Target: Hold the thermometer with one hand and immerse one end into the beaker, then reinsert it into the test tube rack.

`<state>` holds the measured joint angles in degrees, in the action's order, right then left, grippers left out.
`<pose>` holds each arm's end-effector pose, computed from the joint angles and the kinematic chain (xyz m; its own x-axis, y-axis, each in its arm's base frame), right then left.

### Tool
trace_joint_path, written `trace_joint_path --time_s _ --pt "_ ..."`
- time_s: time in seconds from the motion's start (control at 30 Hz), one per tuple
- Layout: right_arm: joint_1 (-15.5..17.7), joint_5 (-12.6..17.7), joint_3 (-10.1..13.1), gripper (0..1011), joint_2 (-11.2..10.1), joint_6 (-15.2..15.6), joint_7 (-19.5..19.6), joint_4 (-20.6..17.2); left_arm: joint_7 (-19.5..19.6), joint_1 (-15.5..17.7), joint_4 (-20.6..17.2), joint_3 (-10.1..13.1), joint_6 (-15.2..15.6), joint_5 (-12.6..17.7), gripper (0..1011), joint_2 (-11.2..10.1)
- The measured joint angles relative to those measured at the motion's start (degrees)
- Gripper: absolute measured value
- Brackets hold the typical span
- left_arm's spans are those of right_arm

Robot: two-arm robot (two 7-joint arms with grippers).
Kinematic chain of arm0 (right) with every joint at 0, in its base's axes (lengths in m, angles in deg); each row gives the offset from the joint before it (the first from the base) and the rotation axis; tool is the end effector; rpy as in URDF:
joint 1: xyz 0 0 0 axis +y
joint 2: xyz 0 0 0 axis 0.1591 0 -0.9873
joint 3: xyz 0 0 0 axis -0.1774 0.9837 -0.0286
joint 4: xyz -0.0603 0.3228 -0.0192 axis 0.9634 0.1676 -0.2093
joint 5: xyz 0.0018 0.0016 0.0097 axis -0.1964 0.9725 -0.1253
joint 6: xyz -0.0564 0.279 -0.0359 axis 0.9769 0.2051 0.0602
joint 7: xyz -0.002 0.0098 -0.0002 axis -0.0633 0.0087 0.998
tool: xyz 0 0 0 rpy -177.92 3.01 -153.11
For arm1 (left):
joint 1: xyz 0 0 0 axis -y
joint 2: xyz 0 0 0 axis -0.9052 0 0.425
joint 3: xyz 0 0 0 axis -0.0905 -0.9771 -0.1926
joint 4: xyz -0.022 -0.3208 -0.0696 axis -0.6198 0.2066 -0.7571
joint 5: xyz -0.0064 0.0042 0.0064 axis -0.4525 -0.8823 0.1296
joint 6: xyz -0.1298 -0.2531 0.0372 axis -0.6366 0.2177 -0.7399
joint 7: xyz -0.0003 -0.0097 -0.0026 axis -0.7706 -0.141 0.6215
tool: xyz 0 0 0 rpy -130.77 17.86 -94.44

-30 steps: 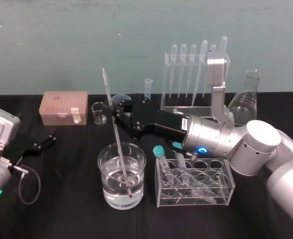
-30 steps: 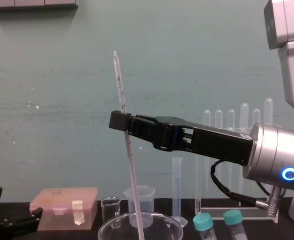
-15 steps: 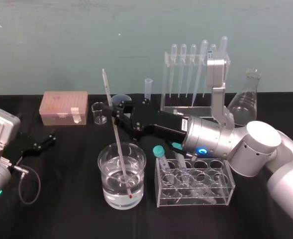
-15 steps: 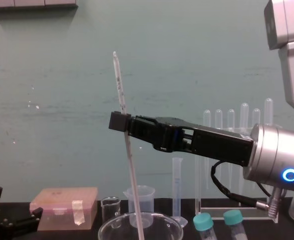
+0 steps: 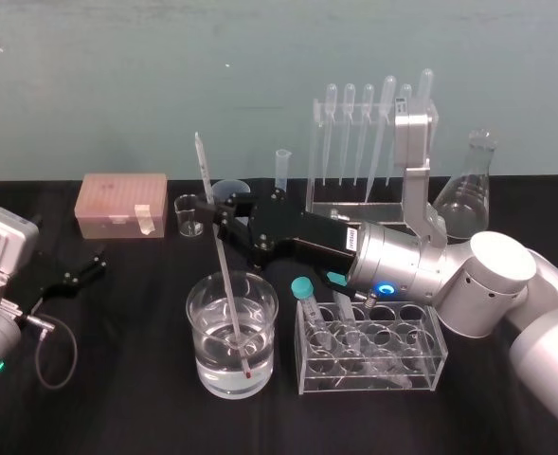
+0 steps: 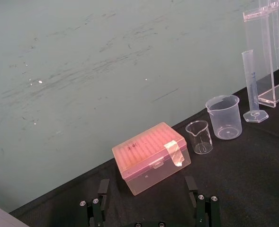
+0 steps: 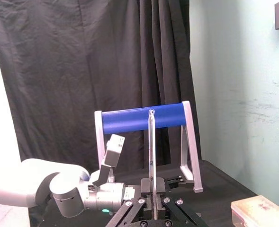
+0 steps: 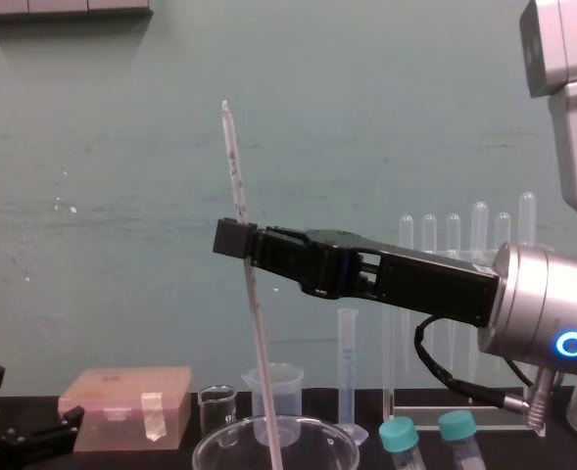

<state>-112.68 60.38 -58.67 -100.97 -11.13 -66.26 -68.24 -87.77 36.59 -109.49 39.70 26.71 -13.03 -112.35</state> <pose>0.4379 0.0131 -0.2649 0.9753 -0.2170 -0.0410 0.2208 0.9557 0.1946 0.3438 0.1105 -0.3293 0.2921 0.8804 0.3736 -0.9553 0.2873 0.0699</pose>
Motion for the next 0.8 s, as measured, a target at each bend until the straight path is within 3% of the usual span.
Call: trace_joint_path --time_s 0.8 --pt "0.08 0.01 0.06 49 0.0 -0.05 0.22 -0.1 0.0 0.0 0.0 0.0 0.0 0.0 1008 0.0"
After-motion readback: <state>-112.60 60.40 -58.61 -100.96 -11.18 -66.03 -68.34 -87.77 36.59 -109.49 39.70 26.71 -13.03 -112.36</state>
